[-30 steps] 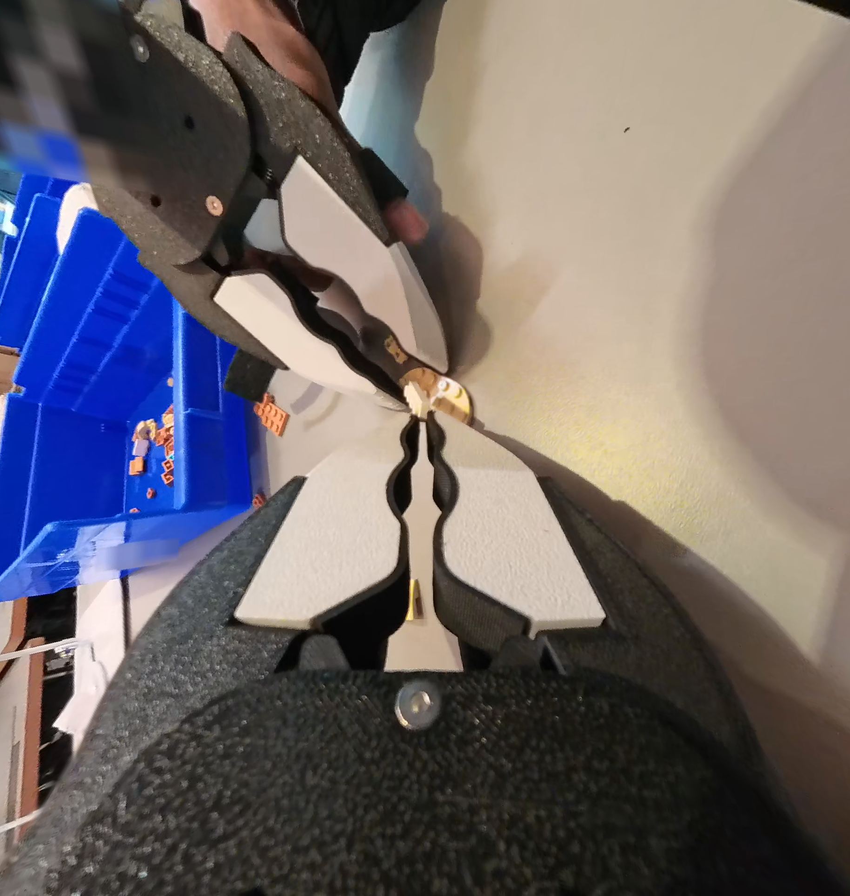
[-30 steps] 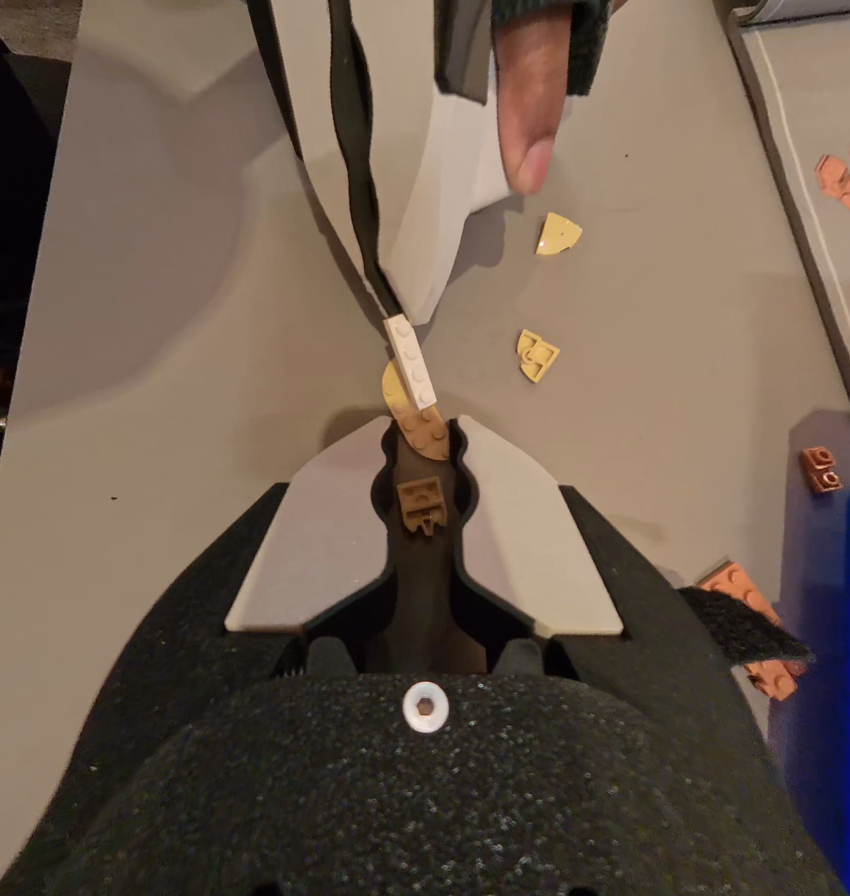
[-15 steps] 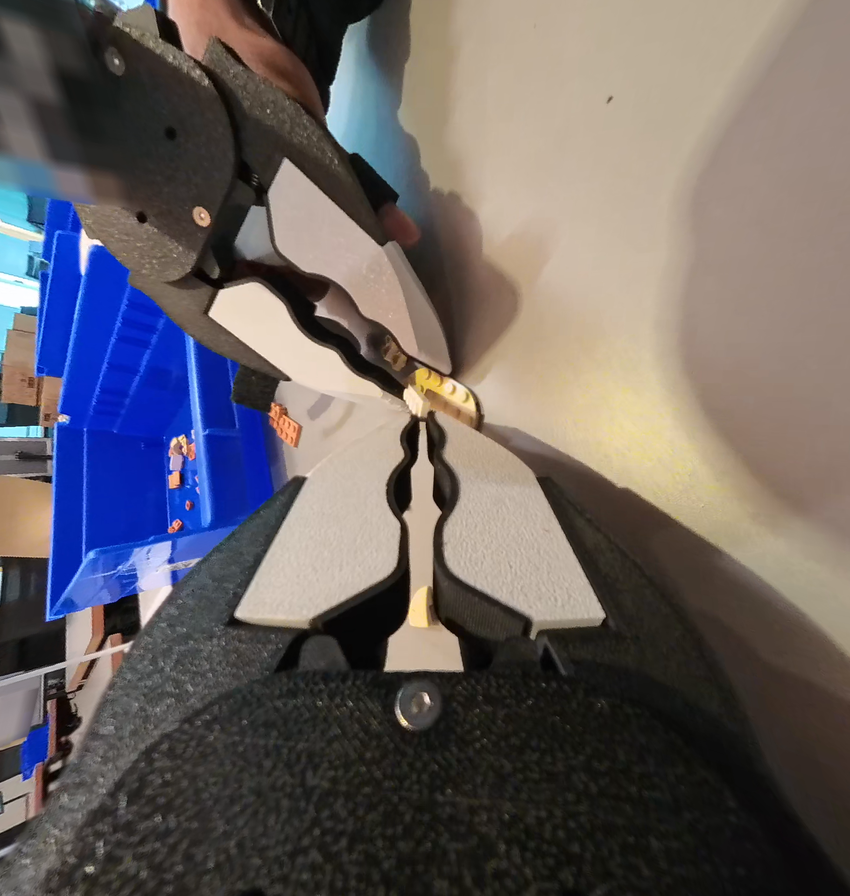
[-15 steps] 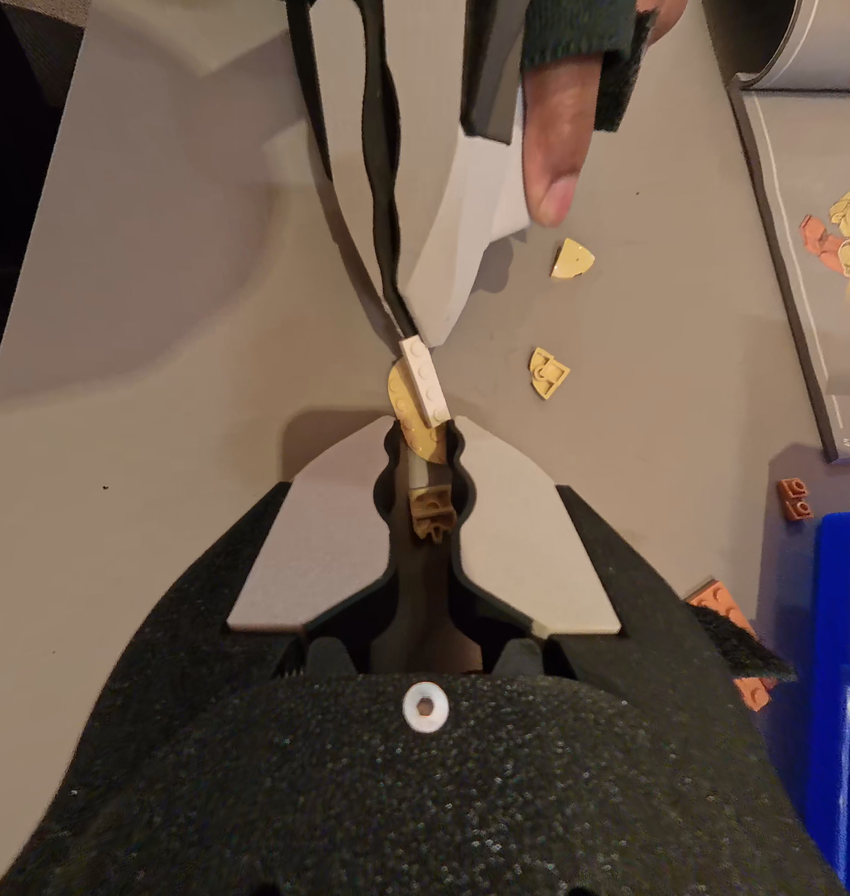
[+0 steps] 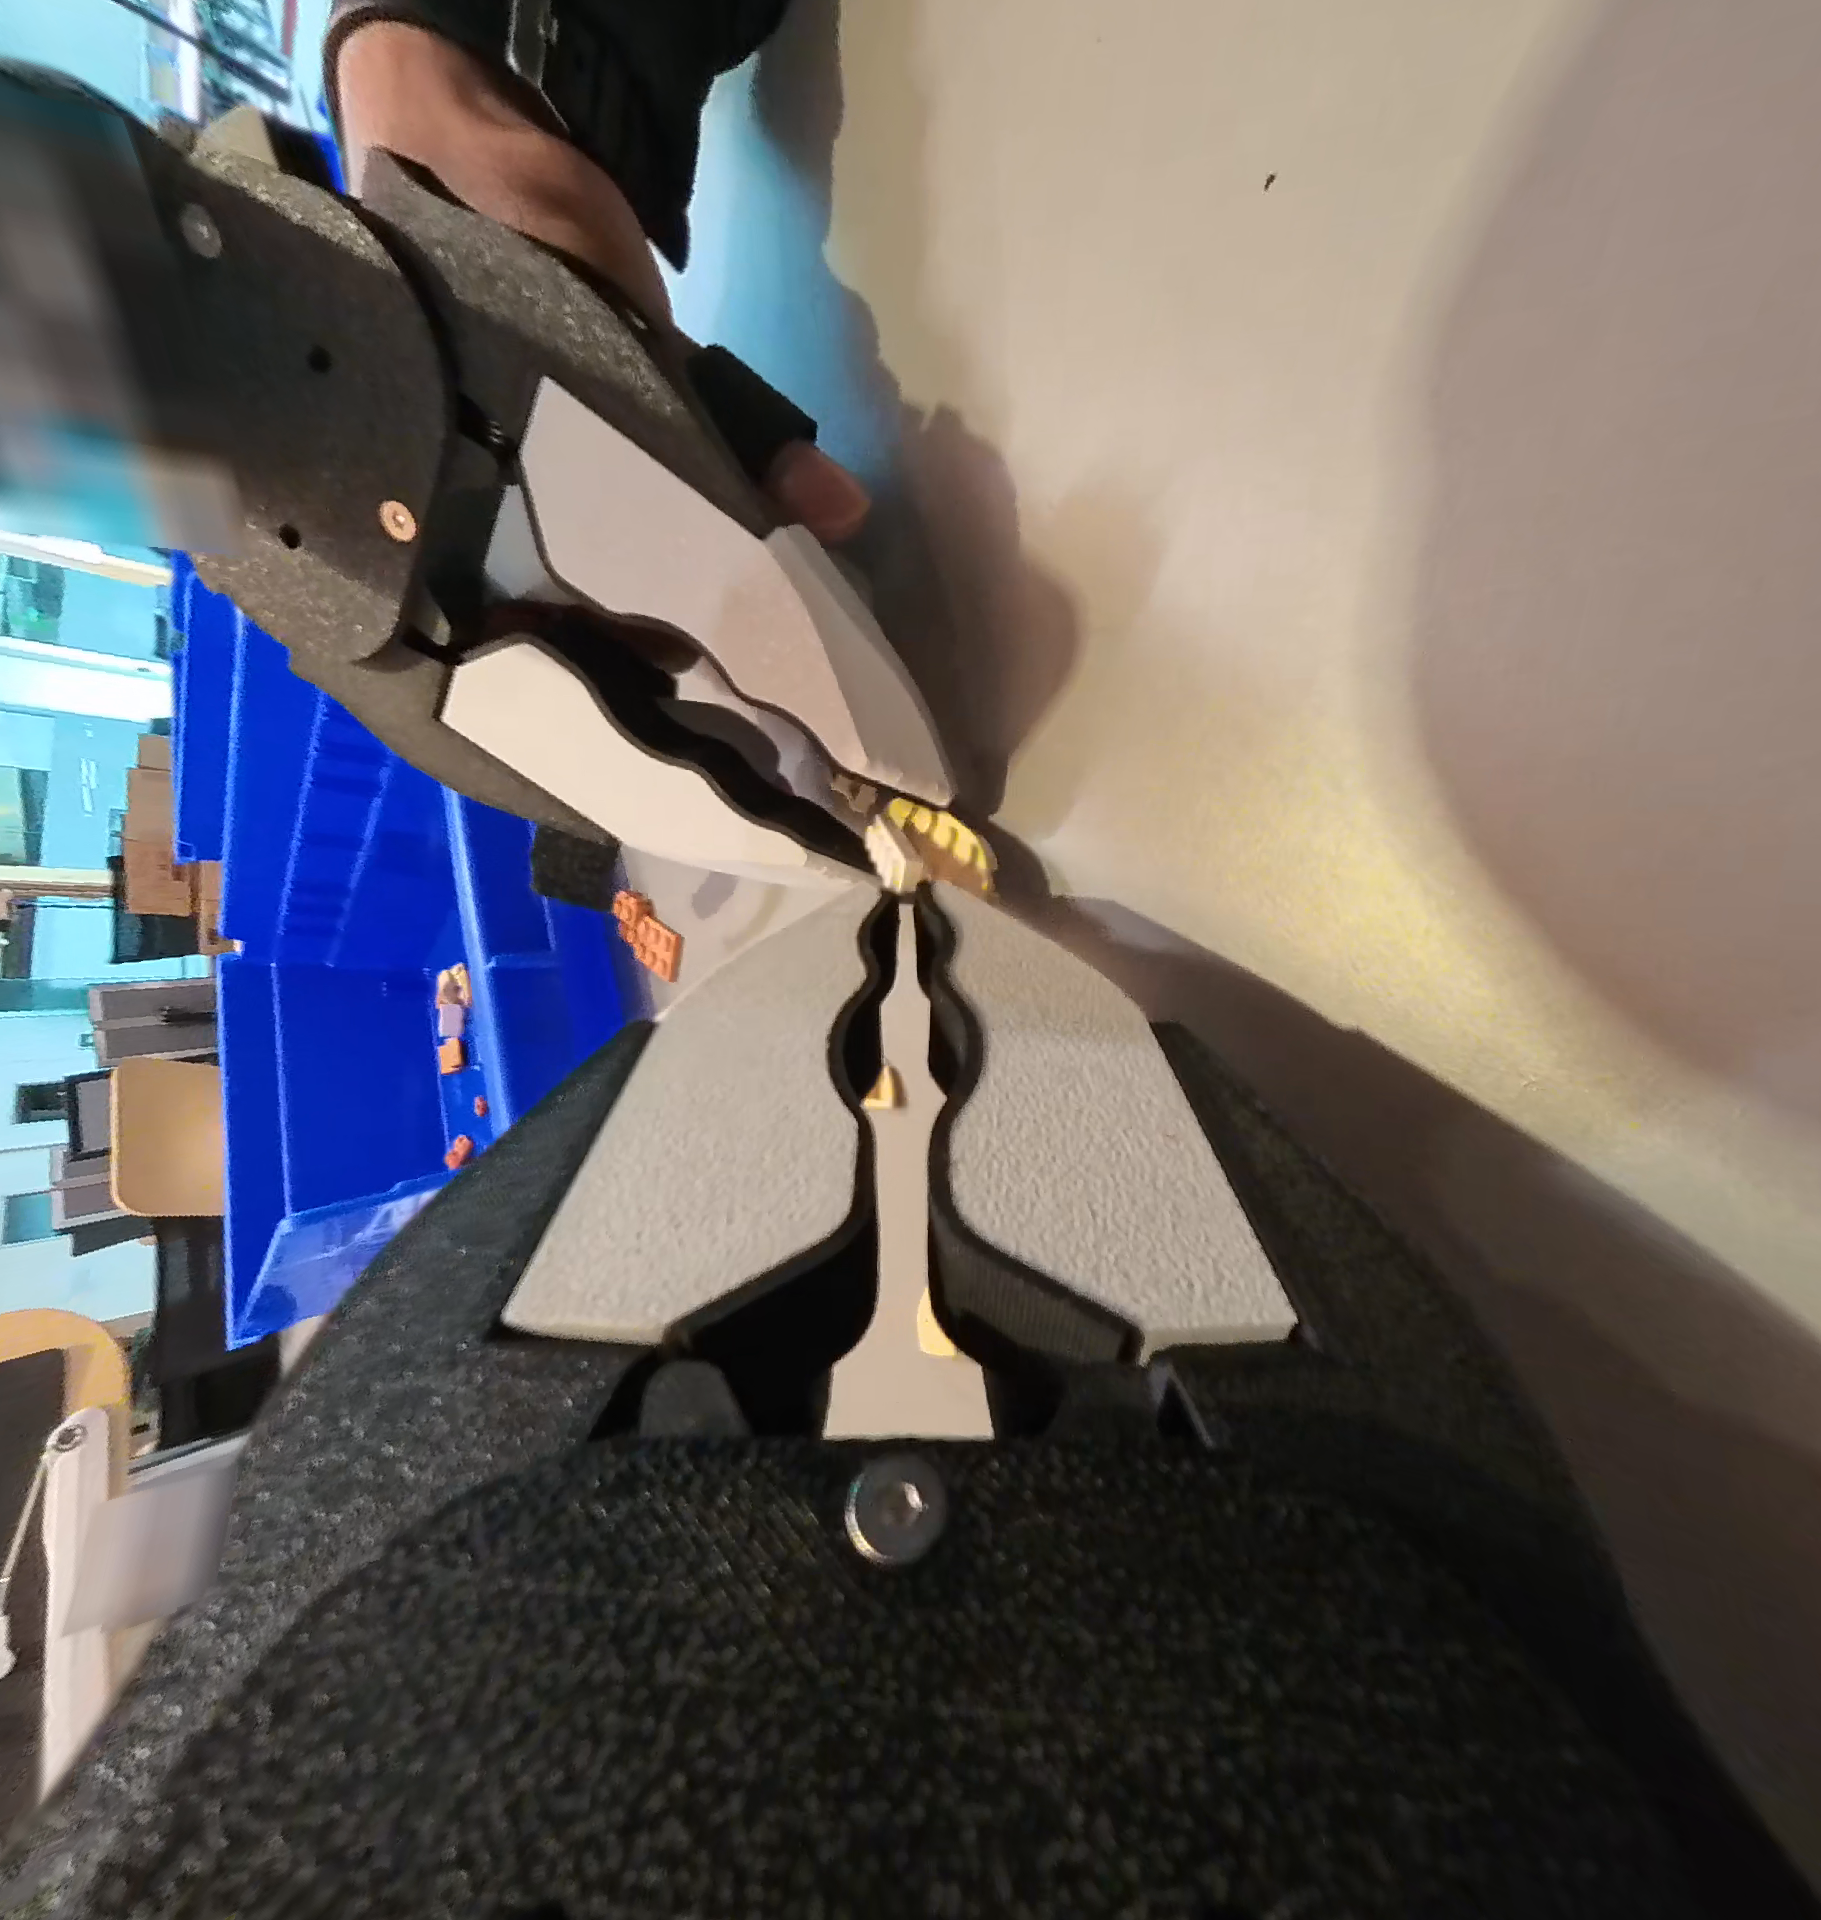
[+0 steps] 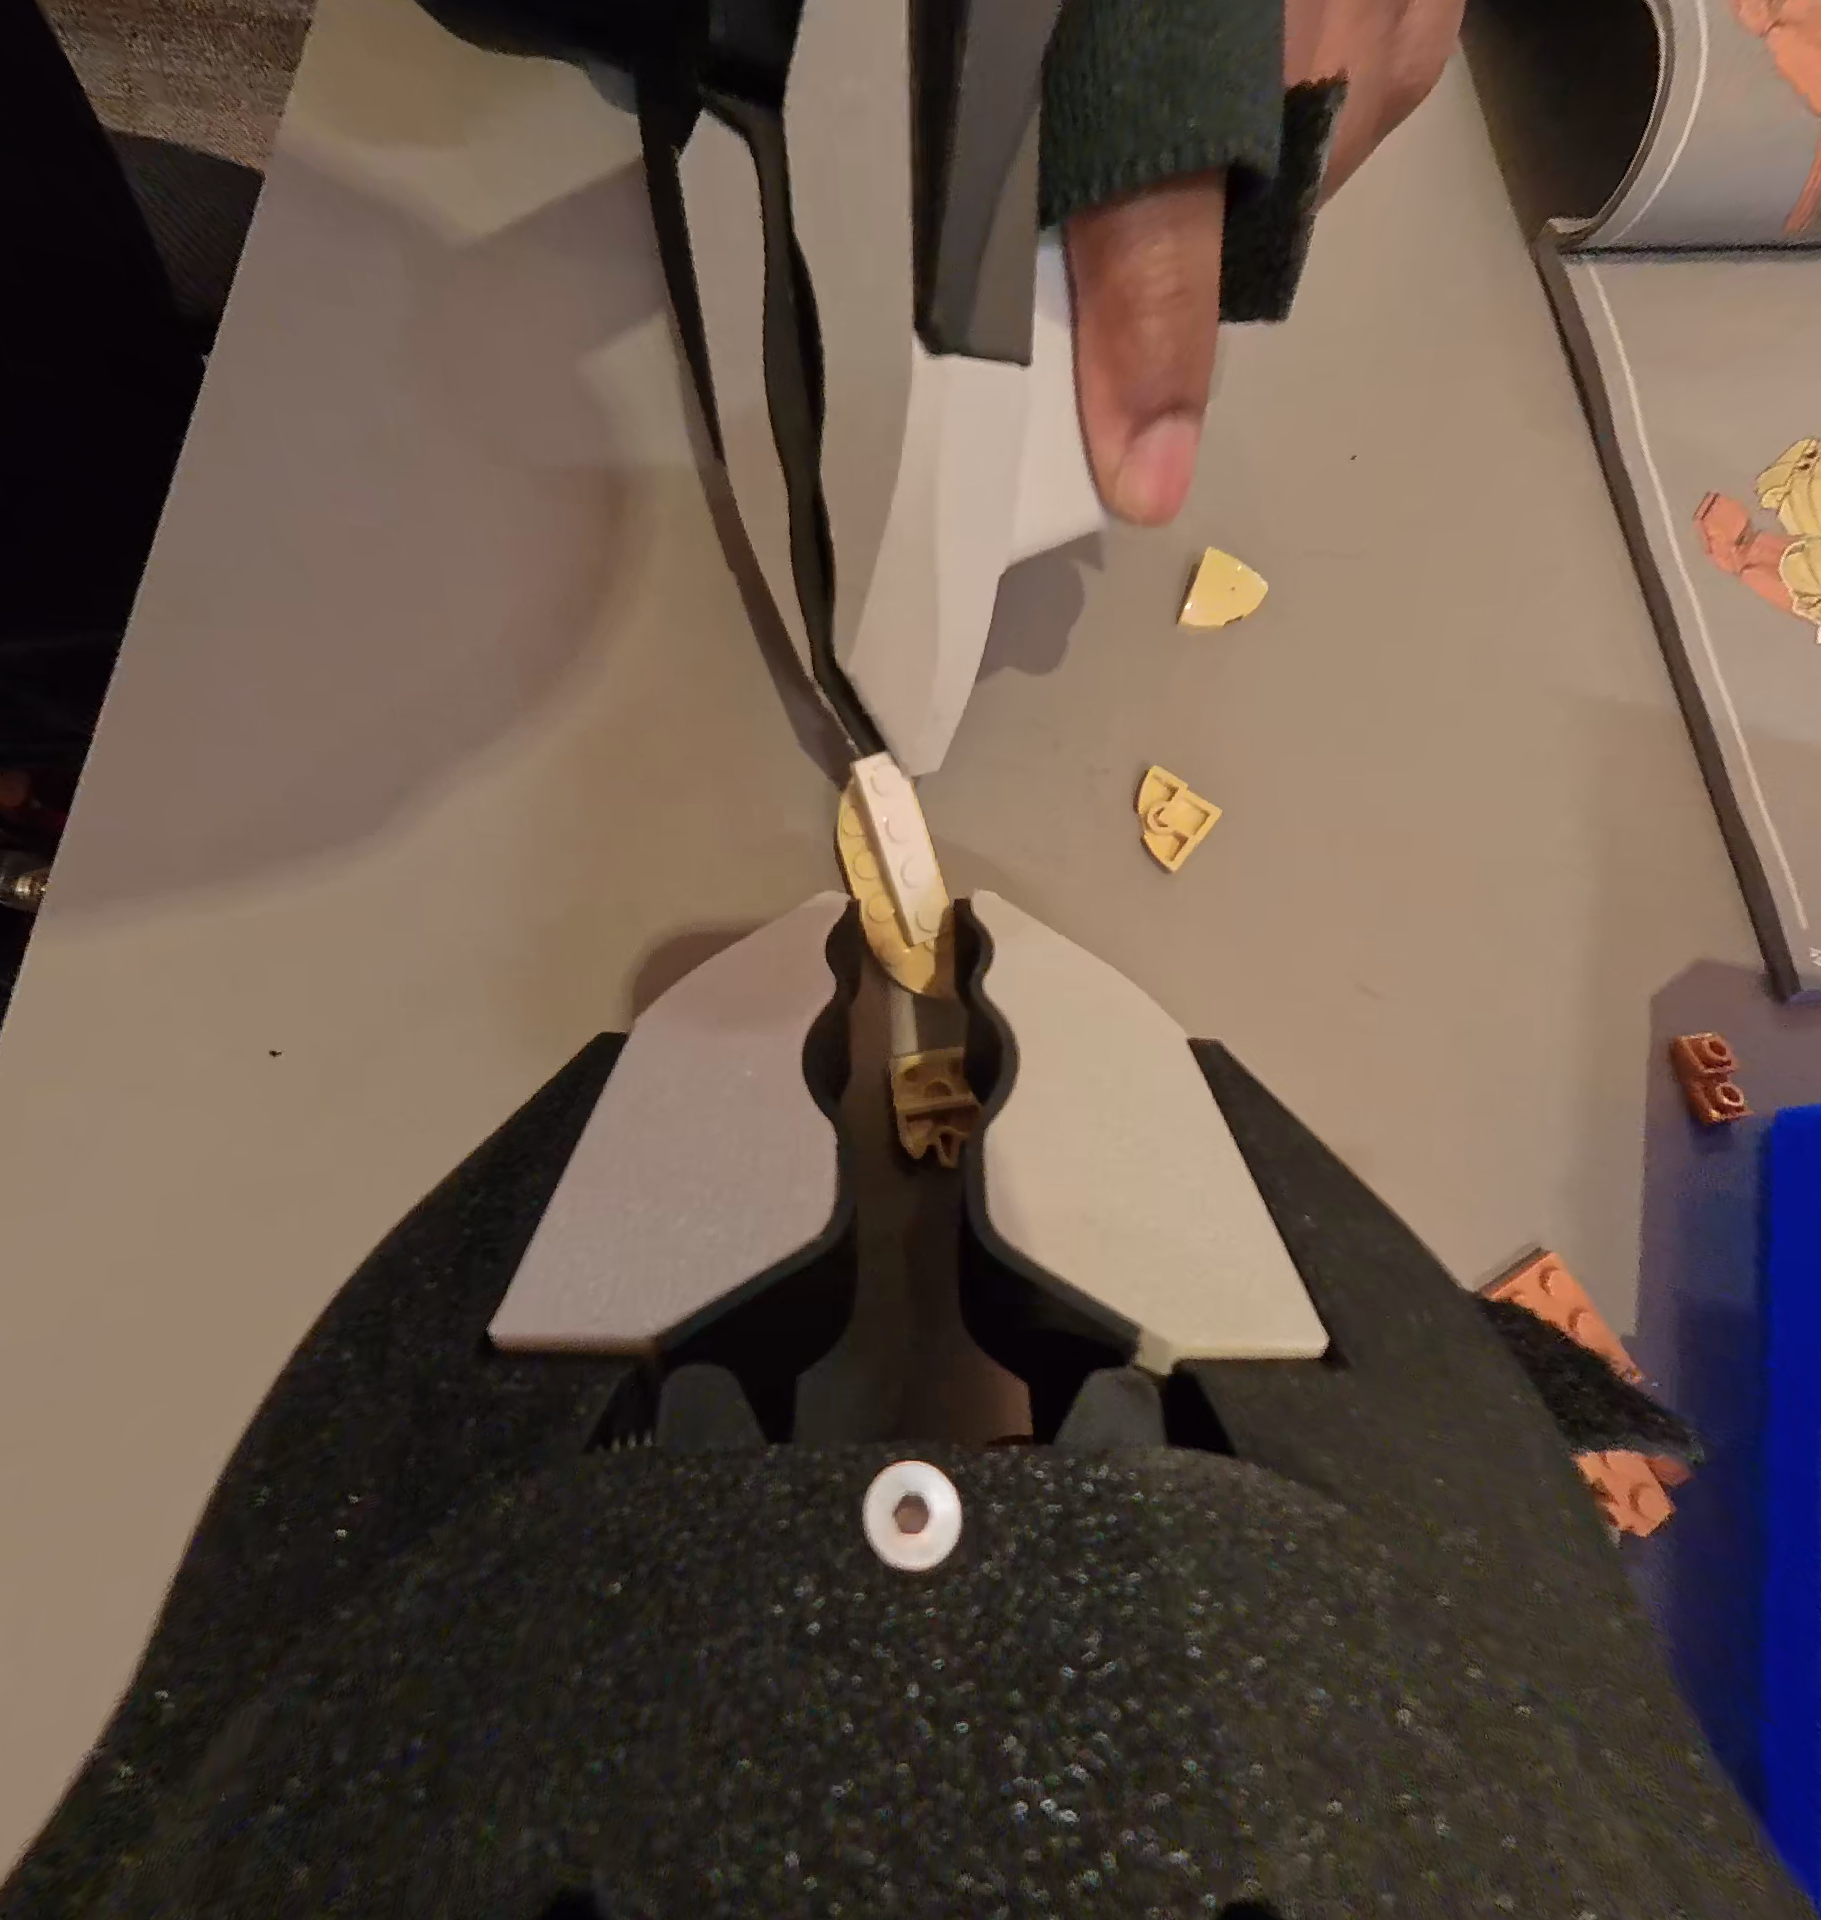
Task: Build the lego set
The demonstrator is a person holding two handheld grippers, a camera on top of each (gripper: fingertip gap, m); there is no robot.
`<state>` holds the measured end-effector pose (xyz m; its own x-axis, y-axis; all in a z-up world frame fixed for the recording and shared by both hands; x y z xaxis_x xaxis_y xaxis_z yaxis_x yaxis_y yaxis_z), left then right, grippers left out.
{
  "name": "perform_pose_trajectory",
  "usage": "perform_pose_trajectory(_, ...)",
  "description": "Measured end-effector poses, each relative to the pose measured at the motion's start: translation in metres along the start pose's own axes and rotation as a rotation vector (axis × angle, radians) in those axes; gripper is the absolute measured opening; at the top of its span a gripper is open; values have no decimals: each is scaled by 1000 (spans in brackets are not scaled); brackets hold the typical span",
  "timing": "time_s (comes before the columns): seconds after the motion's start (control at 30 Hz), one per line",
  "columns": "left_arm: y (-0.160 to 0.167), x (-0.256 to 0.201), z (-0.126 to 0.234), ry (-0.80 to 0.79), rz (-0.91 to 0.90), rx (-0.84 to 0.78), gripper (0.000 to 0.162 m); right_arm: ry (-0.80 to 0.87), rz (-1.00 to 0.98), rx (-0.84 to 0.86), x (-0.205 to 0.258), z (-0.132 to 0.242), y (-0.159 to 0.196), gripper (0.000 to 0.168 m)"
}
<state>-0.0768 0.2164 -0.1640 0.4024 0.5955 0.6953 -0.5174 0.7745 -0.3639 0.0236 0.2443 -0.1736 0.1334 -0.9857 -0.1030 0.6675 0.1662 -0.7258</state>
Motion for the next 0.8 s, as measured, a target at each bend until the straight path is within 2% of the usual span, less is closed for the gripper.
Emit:
perform_pose_trajectory(0.27, 0, -1, 0, -16, -59, 25, 4, 0, 0, -2, 0, 0, 0, 16)
perform_pose_trajectory(0.53, 1, -2, -2, -12, -137, 125, 4, -8, 0, -12, 3, -1, -2, 16)
perform_pose_trajectory(0.8, -1, -2, -1, 14, -122, 156, 7, 11, -16, -16, 2, -1, -3, 16)
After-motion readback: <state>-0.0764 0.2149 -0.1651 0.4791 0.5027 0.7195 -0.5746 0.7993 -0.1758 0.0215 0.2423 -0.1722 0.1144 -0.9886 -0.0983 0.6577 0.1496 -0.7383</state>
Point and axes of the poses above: each gripper's, where its closed fingertips meet, z back along the fingers, y out of its underside, x = y × z across the jaws, the point moved 6 cm from there along z, back along the fingers, and after that the axes turned 4 degrees about y, right-handed, at the moved point
